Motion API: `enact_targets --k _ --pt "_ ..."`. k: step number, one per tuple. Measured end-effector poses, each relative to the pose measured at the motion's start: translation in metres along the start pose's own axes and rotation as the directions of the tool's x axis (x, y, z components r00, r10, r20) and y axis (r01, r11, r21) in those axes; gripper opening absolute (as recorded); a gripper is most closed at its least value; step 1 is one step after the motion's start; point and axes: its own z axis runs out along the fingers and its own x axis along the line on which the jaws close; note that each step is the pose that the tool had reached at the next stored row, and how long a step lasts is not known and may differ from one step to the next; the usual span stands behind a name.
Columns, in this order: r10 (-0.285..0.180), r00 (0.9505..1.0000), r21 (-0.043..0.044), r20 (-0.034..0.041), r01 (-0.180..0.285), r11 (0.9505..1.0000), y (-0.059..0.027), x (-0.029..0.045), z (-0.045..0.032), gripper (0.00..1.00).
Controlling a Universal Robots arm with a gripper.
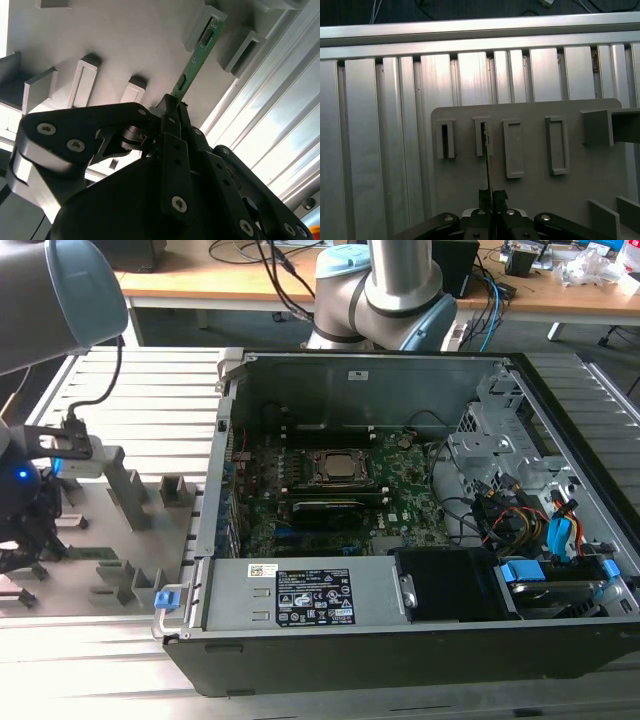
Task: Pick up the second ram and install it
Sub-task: 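Pick up the second ram and move it above second insertion slot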
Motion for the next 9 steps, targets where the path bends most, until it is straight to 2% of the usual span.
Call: enact_targets --k 9 --pt "0.0 1.0 -0.0001 0.0 0.0 1.0 0.0005 -0.0004 -0.0126 0.14"
